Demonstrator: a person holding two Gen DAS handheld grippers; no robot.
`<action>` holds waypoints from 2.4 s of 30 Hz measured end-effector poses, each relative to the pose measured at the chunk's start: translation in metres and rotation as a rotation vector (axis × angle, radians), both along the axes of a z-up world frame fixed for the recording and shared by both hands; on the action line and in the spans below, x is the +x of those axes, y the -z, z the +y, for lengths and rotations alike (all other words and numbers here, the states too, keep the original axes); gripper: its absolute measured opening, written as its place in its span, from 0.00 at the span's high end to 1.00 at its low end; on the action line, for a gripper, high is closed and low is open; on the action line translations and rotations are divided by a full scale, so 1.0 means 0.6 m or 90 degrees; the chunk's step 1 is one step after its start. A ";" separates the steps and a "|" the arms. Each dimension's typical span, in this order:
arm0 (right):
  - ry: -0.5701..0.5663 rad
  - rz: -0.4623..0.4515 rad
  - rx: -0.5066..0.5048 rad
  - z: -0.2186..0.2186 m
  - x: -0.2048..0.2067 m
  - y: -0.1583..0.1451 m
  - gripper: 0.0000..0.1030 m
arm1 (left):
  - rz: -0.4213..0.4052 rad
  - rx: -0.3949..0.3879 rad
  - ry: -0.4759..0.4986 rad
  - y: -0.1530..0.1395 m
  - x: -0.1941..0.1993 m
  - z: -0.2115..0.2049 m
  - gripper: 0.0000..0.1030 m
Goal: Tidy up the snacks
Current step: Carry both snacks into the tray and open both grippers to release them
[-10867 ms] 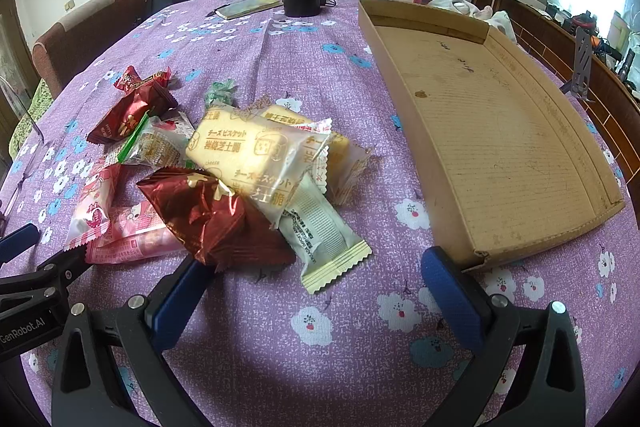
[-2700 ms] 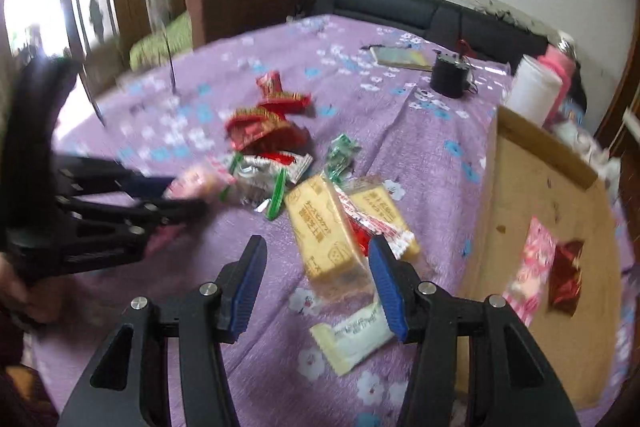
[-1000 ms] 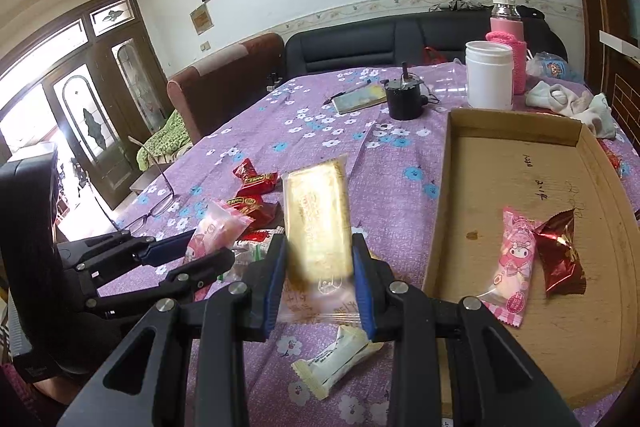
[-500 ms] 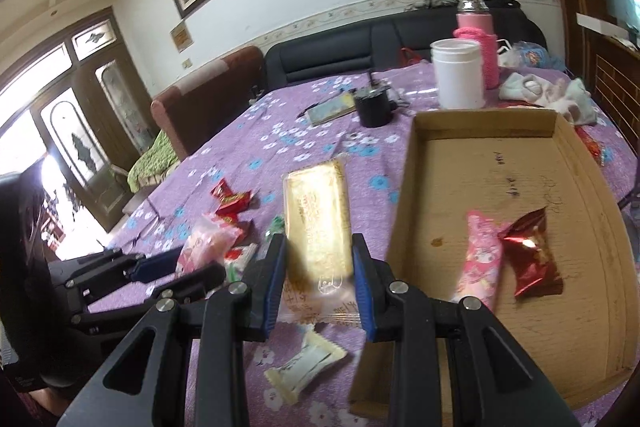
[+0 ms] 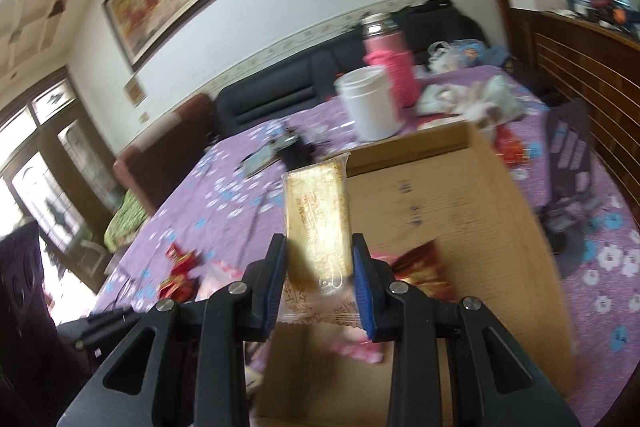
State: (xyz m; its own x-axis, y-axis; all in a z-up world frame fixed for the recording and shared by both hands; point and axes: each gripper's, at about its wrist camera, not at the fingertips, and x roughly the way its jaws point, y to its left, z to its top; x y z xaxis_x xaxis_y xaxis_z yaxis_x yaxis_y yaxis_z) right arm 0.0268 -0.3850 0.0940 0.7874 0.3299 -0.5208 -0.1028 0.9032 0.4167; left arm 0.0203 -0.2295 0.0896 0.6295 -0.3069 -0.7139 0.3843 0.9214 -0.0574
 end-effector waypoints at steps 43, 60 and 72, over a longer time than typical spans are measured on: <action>0.144 0.165 -0.037 -0.083 0.045 0.087 0.70 | 0.057 -0.023 0.102 0.090 0.003 -0.089 0.72; 0.150 0.144 -0.037 -0.081 0.040 0.074 0.70 | 0.010 -0.019 0.124 0.072 -0.018 -0.096 0.55; 0.153 0.136 -0.037 -0.080 0.037 0.070 0.70 | -0.021 -0.039 0.112 0.052 -0.027 -0.084 0.55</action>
State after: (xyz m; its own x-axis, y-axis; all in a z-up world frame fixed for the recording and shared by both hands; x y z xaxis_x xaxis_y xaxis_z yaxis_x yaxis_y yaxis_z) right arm 0.0491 -0.4333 0.0521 0.7099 0.1129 -0.6952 0.2008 0.9137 0.3534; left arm 0.0044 -0.2796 0.0582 0.5848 -0.4564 -0.6705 0.5415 0.8352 -0.0963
